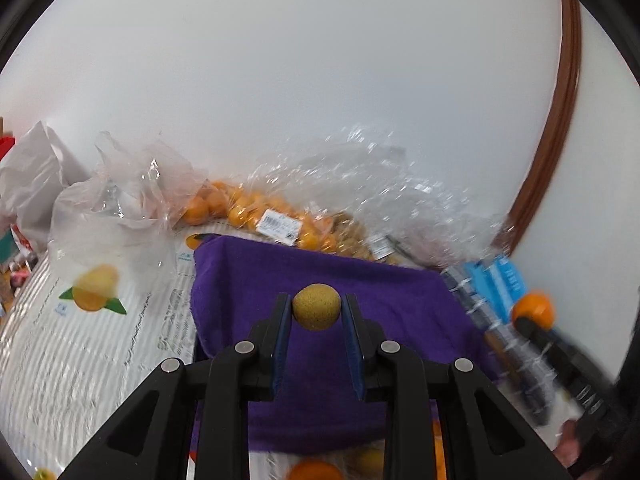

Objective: Organize fruits
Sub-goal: 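Lift both held fruits and carry them over the purple towel, then lower the orange onto the towel and open the right tool while the left tool releases its fruit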

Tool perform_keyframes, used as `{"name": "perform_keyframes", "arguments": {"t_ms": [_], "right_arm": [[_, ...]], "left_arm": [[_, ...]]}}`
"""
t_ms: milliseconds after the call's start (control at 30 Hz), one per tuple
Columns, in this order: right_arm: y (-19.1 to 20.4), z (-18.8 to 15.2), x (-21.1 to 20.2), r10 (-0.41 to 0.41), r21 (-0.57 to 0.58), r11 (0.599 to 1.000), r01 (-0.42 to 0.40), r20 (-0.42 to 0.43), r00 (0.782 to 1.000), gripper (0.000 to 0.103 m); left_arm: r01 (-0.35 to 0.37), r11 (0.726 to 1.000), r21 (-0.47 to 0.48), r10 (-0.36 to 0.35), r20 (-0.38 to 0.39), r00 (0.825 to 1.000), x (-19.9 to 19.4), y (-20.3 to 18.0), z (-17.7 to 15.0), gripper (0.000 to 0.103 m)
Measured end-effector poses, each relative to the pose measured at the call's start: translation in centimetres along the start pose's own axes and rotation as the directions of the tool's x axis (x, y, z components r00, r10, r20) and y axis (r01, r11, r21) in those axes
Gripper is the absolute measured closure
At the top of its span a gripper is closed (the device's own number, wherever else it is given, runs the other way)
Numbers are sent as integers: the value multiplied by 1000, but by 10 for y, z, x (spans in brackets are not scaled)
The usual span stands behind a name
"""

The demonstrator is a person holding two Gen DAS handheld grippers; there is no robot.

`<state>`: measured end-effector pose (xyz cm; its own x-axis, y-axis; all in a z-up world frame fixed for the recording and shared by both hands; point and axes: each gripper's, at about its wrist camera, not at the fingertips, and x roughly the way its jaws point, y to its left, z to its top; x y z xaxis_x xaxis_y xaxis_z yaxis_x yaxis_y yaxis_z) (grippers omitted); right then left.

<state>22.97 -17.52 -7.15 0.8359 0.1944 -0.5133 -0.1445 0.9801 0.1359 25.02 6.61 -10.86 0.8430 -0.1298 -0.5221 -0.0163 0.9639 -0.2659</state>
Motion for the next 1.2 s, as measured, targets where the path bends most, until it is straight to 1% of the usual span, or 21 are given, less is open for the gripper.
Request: {"name": "perform_keyframes", "arguments": {"t_ms": [33,100,200,333,433,533,667,767,867,1000,1200], "right_arm": [[0,3,6,-1,-6,1000,1,12,1000,62],[-2,5,19,4,4,1000,-4,9,1000,61],[-10,1,32,11,28,1000,-11,-13,1000,61],[-20,-11,48,11,50,999,-7,-79,997,61],[-22,-16,54,-10,47,999,15,-90,996,61],[-25,-20,57,-3,60,998,10,-111,994,61],[-29,-23,60,-14,66,998,23,-126,992,61],[-33,-25,65,-27,76,996,38,-146,989,61],[-34,-27,70,-8,96,995,24,-168,986,61],[-28,-31,78,-27,51,998,38,-195,981,61],[-22,-32,77,-28,24,999,33,-189,982,61]], "left_arm": [[-18,999,26,18,-4,1000,5,2,-4,79],[-48,998,35,49,-23,999,12,7,-13,79],[-39,999,13,40,-55,998,22,14,-15,79],[-66,996,54,70,-85,994,33,12,-20,79],[-53,997,48,58,-105,993,38,13,-23,79],[-60,997,57,67,-114,991,41,10,-26,79],[-96,988,123,108,-94,990,43,-1,-30,79],[-80,987,141,95,-108,990,45,-5,-31,79],[-105,979,176,127,-117,985,49,-10,-34,79],[-90,983,162,112,-130,985,50,-8,-34,79],[-110,984,140,131,-156,979,55,-2,-34,79]]}}
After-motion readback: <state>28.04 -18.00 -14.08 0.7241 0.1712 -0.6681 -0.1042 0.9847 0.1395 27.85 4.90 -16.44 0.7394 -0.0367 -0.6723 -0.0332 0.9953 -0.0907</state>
